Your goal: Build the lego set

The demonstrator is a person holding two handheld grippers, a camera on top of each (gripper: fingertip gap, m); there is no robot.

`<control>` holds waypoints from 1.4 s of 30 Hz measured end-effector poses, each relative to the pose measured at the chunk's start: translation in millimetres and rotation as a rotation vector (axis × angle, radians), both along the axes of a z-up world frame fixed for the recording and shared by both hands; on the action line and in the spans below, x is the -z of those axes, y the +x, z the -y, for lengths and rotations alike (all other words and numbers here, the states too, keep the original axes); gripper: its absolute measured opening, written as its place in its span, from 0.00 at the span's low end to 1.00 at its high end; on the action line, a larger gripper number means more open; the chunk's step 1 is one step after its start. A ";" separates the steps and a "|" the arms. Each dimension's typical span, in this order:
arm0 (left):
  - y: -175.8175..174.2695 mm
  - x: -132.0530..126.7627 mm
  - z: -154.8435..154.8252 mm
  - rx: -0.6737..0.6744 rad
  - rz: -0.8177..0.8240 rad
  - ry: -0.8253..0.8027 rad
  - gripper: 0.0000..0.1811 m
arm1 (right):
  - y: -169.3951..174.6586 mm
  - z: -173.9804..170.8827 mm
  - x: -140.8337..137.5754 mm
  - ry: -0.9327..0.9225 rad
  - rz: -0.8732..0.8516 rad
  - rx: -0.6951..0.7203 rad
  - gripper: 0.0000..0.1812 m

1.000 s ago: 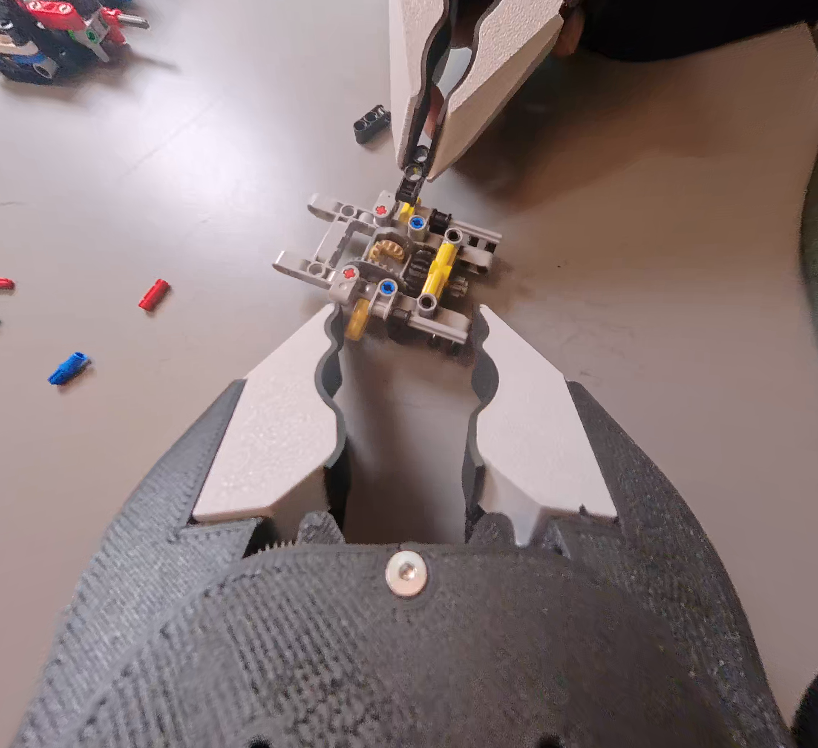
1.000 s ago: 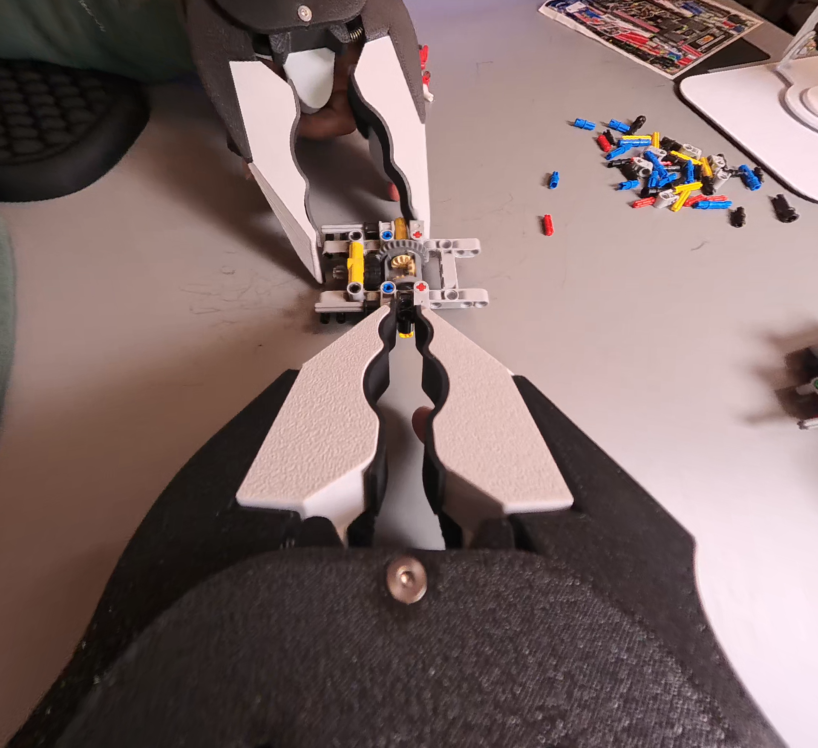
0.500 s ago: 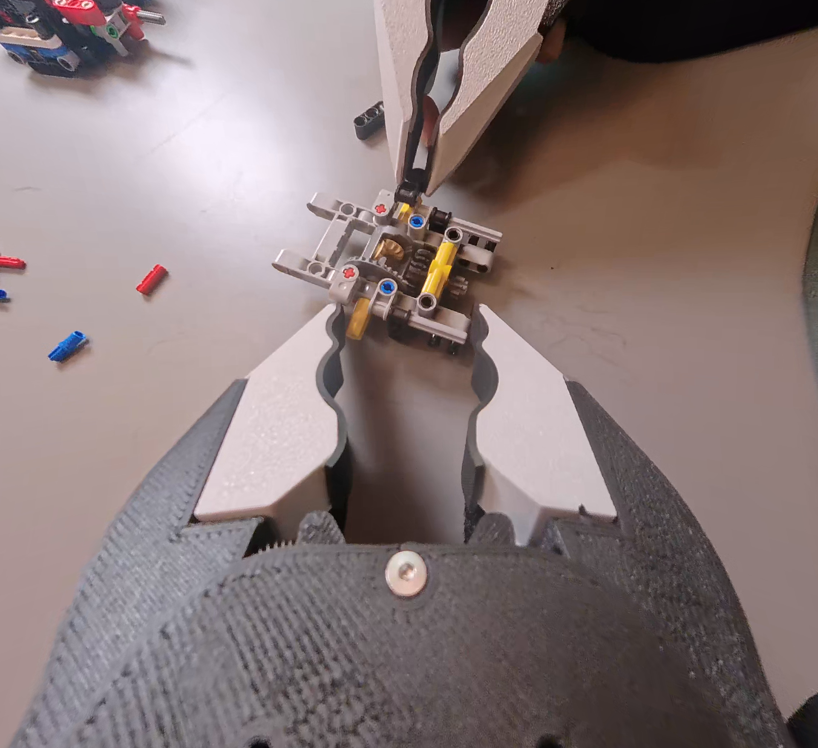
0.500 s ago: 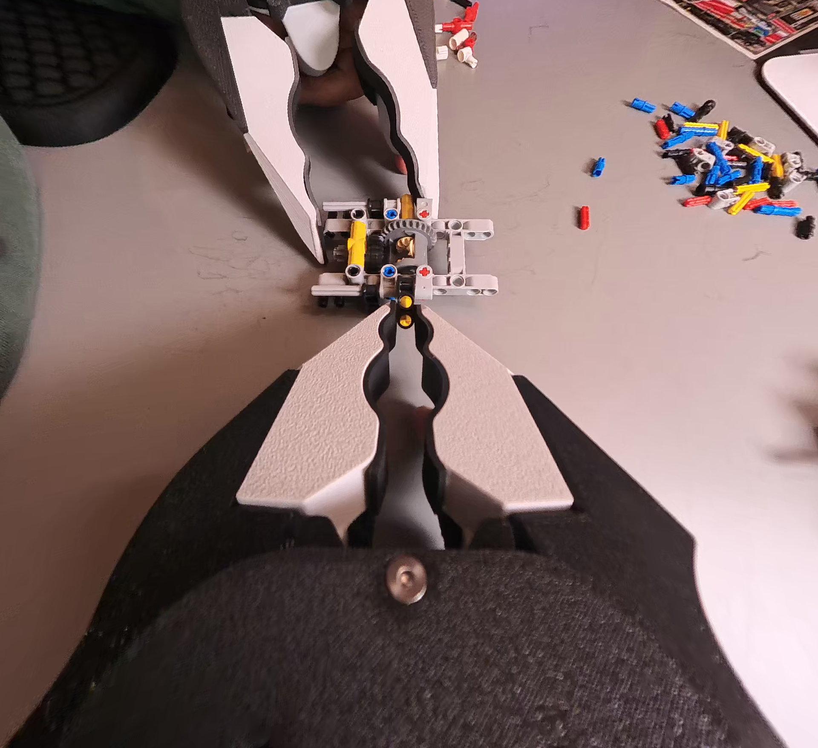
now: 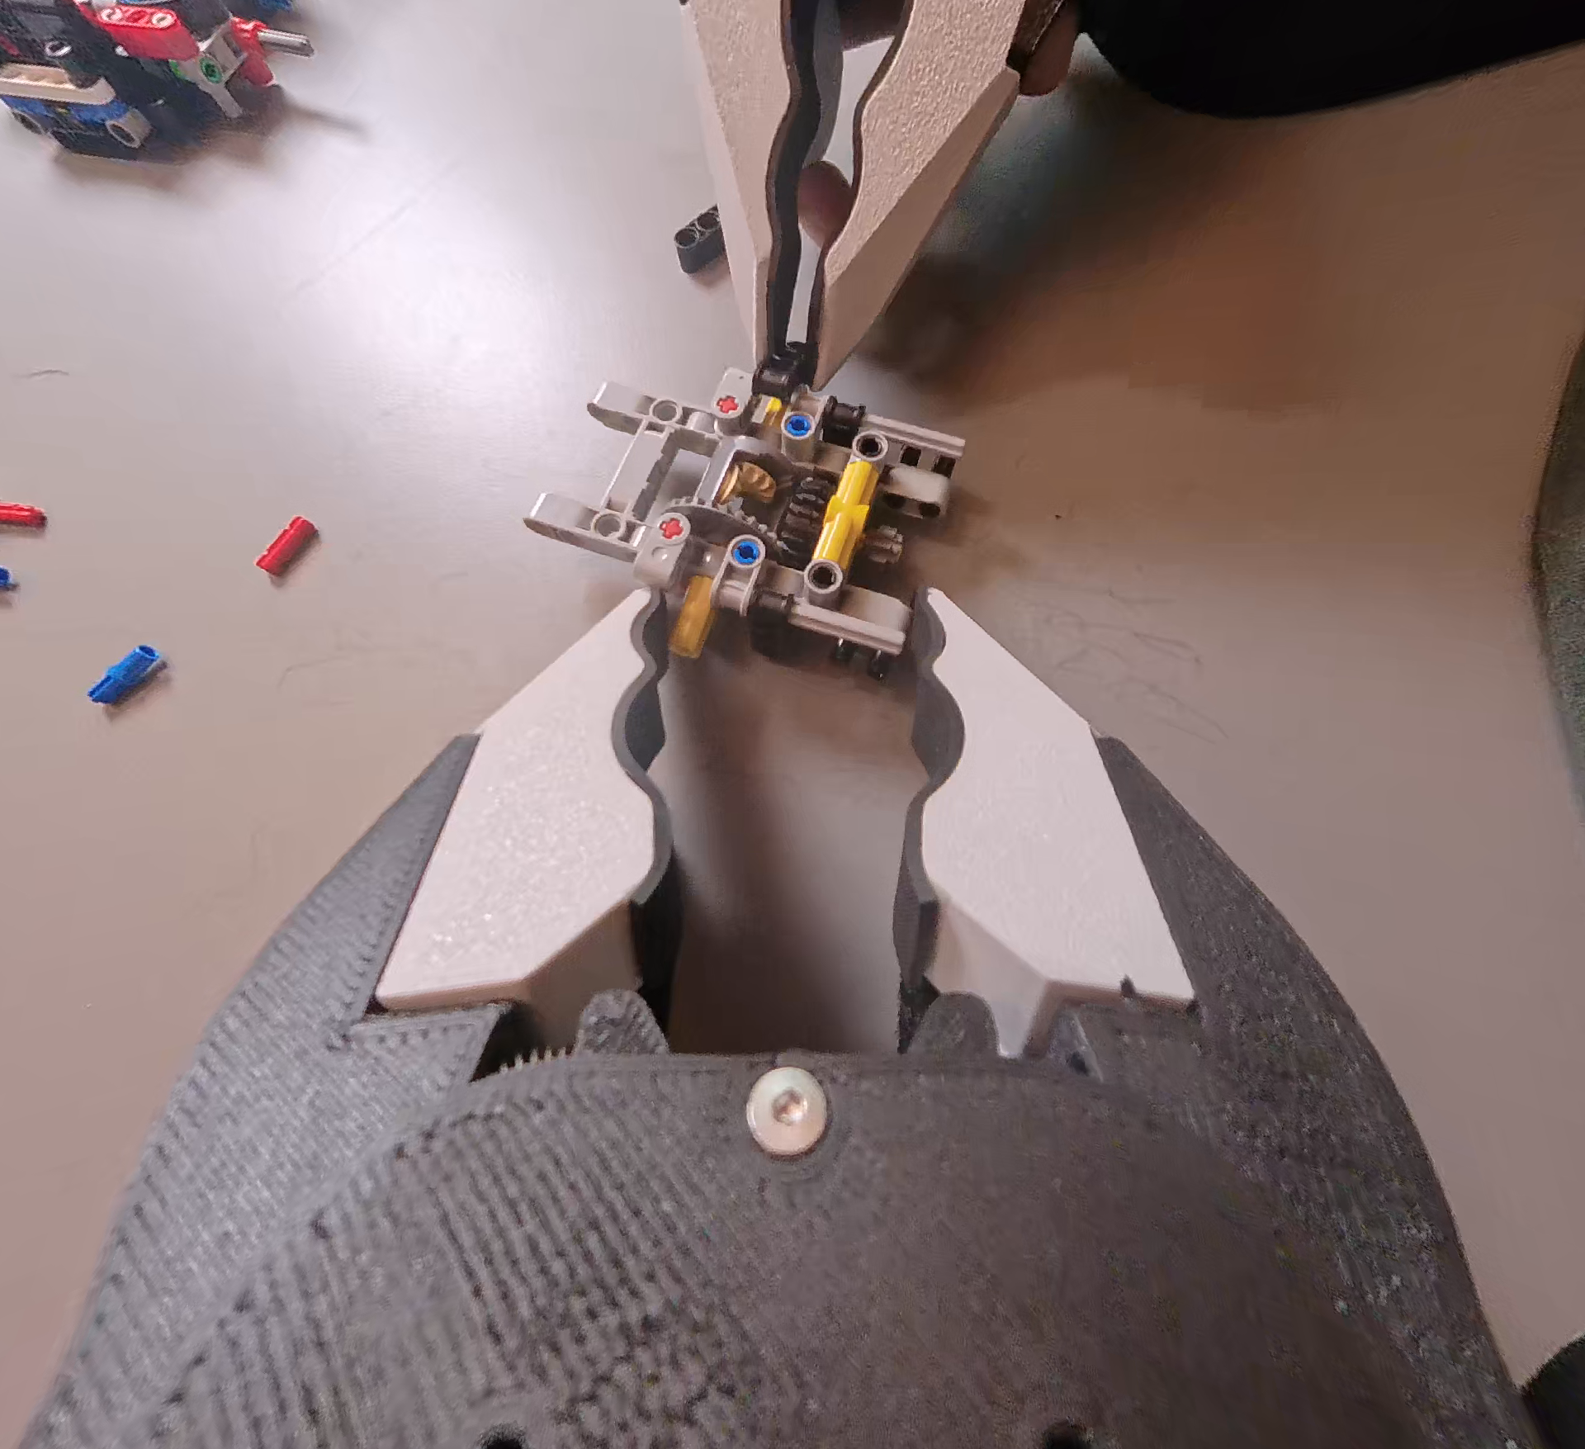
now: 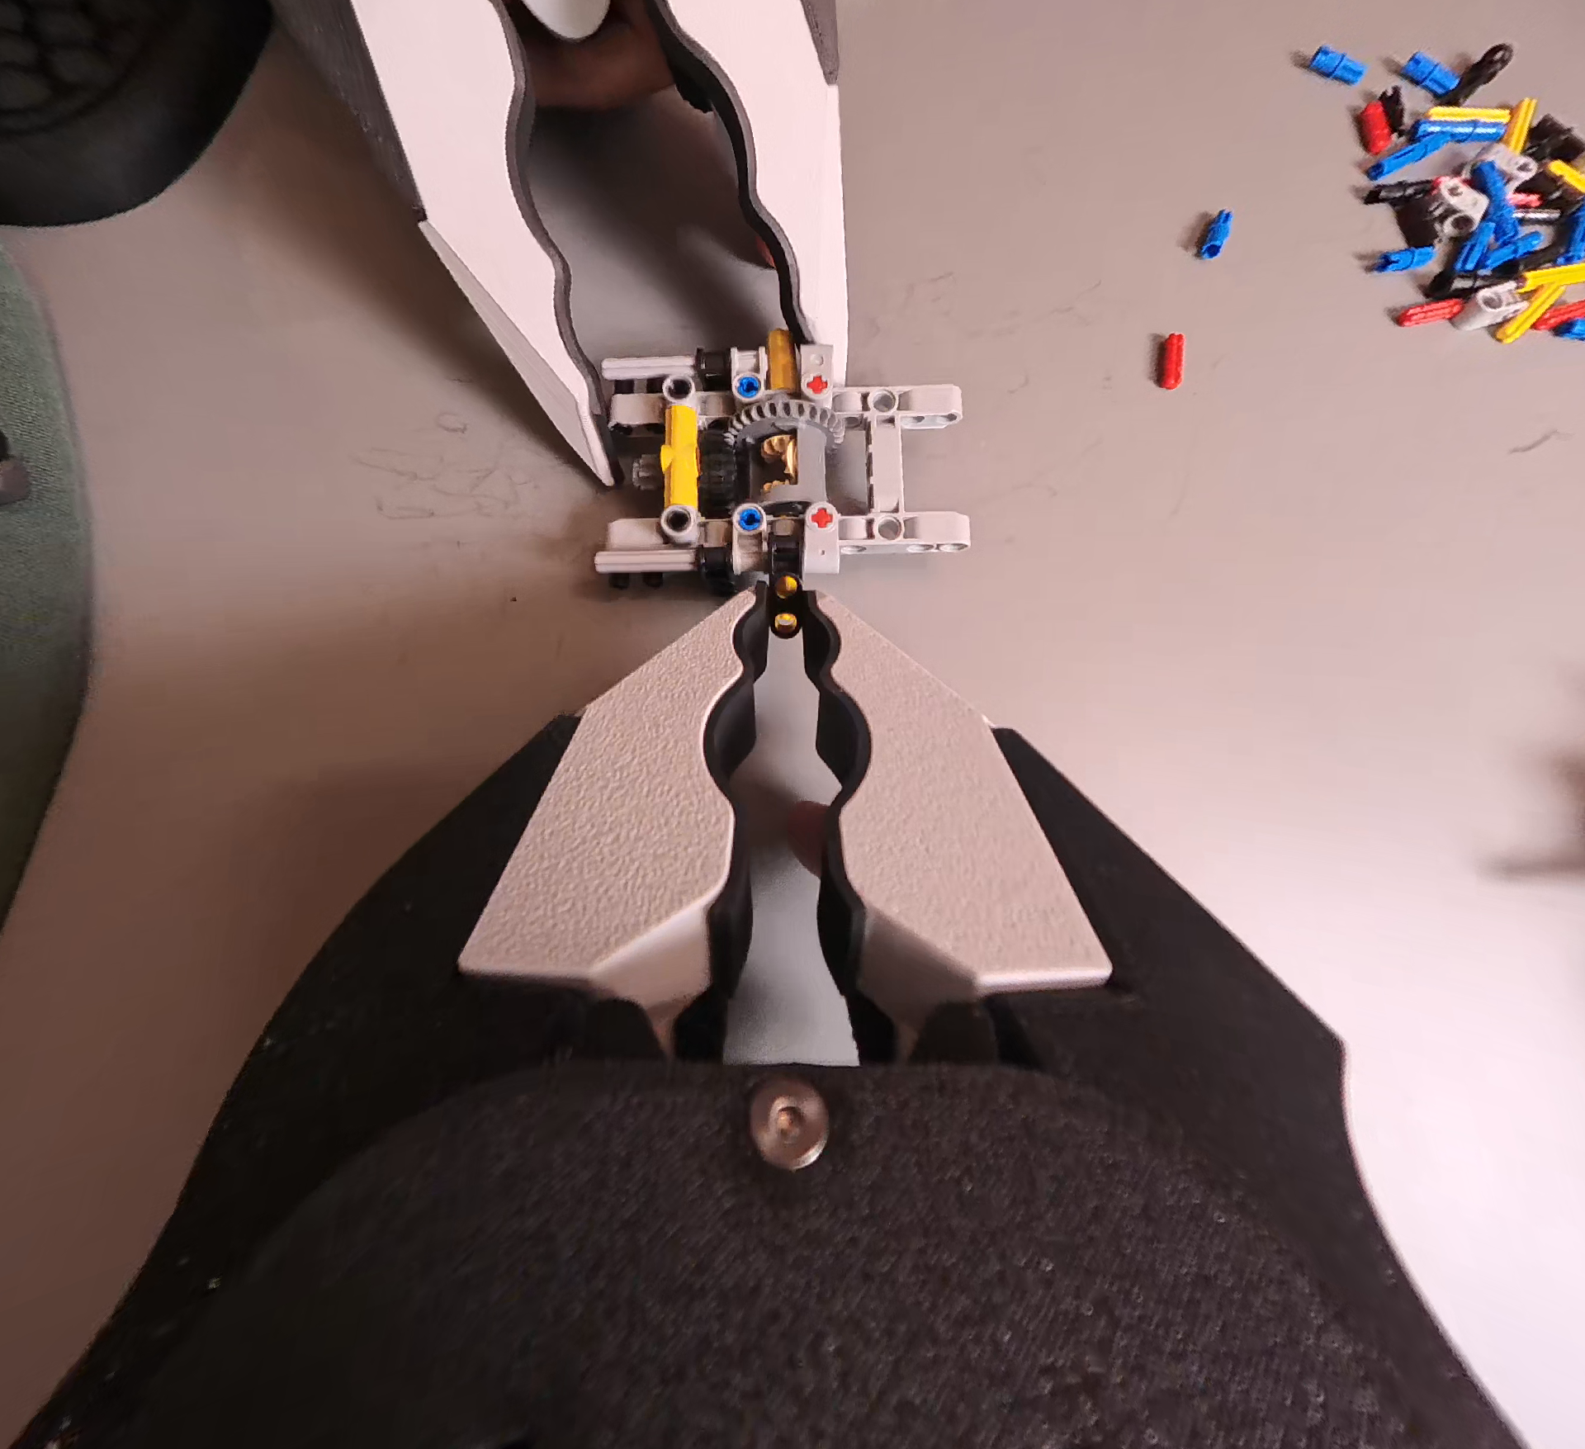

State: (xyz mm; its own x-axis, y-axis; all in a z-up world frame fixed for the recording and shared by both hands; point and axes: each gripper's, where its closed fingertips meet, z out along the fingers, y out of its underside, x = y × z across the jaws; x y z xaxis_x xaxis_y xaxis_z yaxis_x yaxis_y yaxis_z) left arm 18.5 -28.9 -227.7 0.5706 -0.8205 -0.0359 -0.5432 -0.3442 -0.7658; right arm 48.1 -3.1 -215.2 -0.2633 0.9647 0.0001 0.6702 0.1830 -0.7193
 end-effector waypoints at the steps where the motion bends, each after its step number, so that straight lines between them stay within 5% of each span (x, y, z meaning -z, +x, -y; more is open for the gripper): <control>1: 0.2 0.0 0.4 0.003 0.000 -0.001 0.30 | -0.1 -0.5 0.6 -0.004 0.011 0.004 0.03; 29: 3.7 -0.4 6.1 0.053 0.000 0.005 0.30 | 6.2 6.8 1.8 -0.119 0.311 -0.085 0.03; 42: 3.0 0.0 7.5 0.059 0.007 -0.010 0.30 | 8.4 6.7 4.1 0.001 0.402 -0.106 0.03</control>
State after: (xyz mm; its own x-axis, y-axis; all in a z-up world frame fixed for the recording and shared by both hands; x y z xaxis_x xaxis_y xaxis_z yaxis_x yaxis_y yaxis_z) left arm 21.5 -36.4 -227.7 0.5214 -0.8530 -0.0239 -0.5571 -0.3191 -0.7667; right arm 56.5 -9.8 -219.3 -0.3404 0.9323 -0.1223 0.8751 0.2665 -0.4040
